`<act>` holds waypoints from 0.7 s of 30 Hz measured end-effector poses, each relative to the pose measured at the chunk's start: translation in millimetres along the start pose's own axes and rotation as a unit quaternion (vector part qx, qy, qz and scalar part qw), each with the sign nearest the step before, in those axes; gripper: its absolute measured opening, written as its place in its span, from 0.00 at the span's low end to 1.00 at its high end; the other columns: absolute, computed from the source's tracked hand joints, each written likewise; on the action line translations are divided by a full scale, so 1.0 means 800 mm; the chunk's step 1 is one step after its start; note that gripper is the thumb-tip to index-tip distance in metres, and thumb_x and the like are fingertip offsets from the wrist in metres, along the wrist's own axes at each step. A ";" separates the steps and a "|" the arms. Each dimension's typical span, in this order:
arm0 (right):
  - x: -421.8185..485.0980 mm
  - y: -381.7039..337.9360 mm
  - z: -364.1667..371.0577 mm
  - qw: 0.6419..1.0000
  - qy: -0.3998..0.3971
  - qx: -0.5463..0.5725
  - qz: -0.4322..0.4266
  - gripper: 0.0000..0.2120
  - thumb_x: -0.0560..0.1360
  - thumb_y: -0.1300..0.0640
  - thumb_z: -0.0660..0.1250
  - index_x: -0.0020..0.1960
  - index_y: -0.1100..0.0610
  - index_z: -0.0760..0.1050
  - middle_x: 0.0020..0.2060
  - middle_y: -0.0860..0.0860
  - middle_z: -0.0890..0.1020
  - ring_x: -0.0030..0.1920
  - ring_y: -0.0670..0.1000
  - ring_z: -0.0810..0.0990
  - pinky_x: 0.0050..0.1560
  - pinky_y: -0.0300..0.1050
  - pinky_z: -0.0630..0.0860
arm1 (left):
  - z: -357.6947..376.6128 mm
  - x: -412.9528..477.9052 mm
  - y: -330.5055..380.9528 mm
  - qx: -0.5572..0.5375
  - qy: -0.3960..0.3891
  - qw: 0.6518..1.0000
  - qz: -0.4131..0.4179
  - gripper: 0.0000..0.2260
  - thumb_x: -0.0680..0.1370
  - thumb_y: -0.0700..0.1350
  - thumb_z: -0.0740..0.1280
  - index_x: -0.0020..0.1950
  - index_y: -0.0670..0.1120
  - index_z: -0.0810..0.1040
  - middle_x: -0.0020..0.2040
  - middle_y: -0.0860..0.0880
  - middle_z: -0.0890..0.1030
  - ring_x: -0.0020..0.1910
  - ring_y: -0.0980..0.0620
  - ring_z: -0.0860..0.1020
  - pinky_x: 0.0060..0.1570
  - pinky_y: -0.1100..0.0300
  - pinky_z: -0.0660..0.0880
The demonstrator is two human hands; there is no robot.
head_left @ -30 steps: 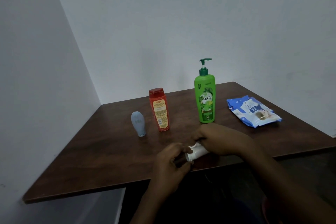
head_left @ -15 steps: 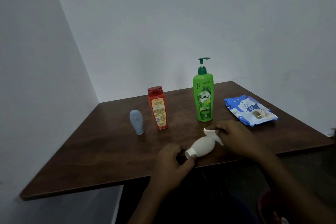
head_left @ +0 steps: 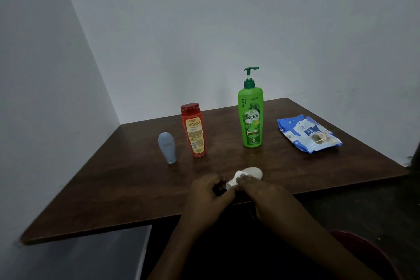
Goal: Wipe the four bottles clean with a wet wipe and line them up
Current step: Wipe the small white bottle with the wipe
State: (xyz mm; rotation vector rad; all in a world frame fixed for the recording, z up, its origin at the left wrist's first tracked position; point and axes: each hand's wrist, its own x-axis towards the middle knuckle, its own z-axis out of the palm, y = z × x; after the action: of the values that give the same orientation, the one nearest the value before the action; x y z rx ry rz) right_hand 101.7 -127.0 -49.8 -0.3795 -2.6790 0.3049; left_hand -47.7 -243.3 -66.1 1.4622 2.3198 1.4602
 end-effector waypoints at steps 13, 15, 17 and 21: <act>0.016 0.031 0.023 0.998 0.064 0.010 -0.010 0.29 0.59 0.69 0.80 0.59 0.56 0.83 0.55 0.52 0.86 0.53 0.50 0.86 0.50 0.42 0.82 | 0.000 0.005 0.003 0.041 0.004 0.999 0.005 0.15 0.74 0.60 0.70 0.44 0.49 0.83 0.38 0.53 0.81 0.38 0.53 0.79 0.40 0.50 0.77; 0.021 0.046 0.020 0.996 0.086 0.025 0.021 0.26 0.70 0.68 0.72 0.66 0.54 0.79 0.63 0.52 0.82 0.62 0.51 0.82 0.63 0.39 0.71 | 0.003 0.003 0.005 0.061 0.001 0.998 0.021 0.14 0.75 0.59 0.70 0.43 0.49 0.81 0.38 0.53 0.80 0.39 0.54 0.77 0.38 0.54 0.75; 0.024 0.055 0.017 0.995 0.081 0.018 0.051 0.27 0.75 0.68 0.66 0.71 0.52 0.75 0.69 0.51 0.78 0.69 0.50 0.76 0.68 0.37 0.63 | 0.004 -0.001 0.006 0.077 0.003 0.996 0.035 0.14 0.76 0.59 0.69 0.43 0.49 0.80 0.38 0.55 0.79 0.39 0.56 0.76 0.38 0.59 0.72; 0.024 0.046 0.022 0.994 0.090 0.025 0.064 0.25 0.74 0.69 0.67 0.69 0.55 0.77 0.66 0.54 0.80 0.67 0.55 0.79 0.67 0.44 0.69 | 0.004 -0.002 0.003 0.110 0.009 0.992 0.055 0.12 0.76 0.58 0.70 0.41 0.52 0.76 0.37 0.59 0.76 0.39 0.59 0.74 0.37 0.67 0.65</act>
State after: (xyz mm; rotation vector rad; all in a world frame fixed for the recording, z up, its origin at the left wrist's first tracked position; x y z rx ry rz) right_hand 85.4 -89.0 -68.0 -0.5373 -2.4707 0.3570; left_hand -43.5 -241.7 -66.6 1.6600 2.5183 1.2775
